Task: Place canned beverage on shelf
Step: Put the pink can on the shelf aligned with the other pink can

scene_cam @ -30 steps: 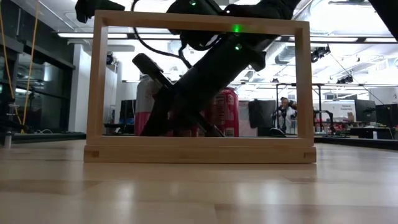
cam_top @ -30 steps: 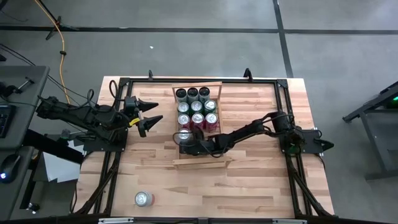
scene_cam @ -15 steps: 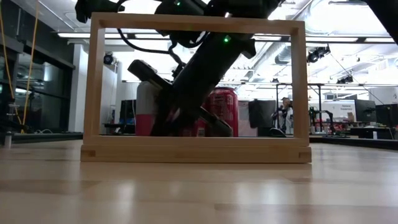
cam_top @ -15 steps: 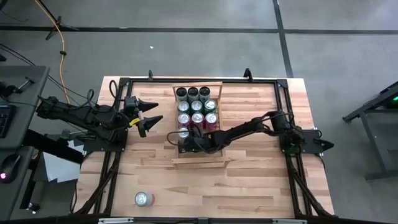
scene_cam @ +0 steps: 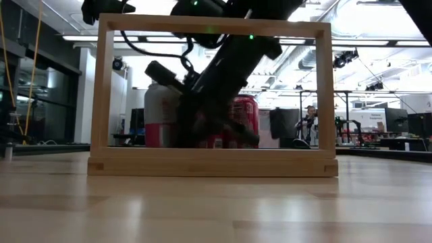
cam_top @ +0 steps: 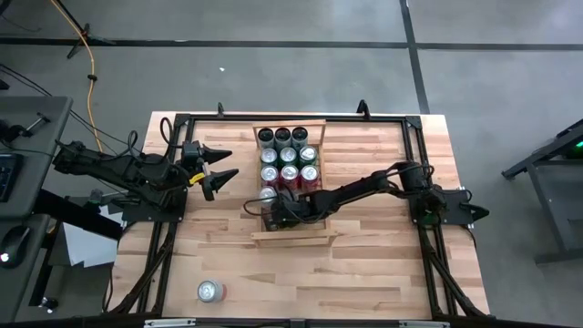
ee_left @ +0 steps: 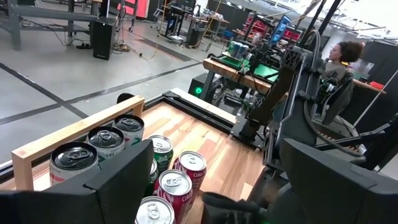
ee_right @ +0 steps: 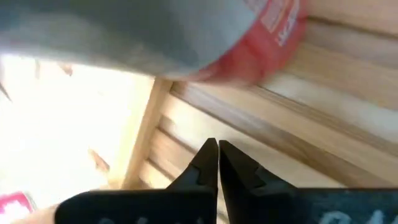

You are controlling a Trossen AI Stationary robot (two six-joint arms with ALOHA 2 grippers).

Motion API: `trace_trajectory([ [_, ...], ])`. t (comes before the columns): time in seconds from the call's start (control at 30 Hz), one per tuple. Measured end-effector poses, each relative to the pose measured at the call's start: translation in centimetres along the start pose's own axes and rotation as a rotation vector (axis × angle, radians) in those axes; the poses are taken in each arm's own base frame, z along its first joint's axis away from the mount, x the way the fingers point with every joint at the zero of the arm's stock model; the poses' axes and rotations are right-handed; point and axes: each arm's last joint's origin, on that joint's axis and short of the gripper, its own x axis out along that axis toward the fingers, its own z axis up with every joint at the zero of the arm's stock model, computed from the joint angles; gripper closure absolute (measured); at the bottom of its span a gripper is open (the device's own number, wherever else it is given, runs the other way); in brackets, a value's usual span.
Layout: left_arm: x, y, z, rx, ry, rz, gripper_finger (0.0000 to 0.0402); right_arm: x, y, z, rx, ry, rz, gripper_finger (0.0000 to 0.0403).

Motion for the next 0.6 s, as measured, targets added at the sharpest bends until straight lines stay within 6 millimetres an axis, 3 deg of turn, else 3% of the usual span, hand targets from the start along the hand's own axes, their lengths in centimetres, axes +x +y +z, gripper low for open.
trace_trajectory([
  [0.43, 0.0, 0.0, 0.0, 0.001, 0.0, 0.0, 0.006, -5.3, -0.5, 1.2, -0.272, 0.021, -0.181, 0.0403],
  [0.6, 0.0, 0.0, 0.0, 0.001, 0.0, 0.0, 0.006, -8.2, -1.4, 1.2, -0.423, 0.081, -0.267, 0.0403],
])
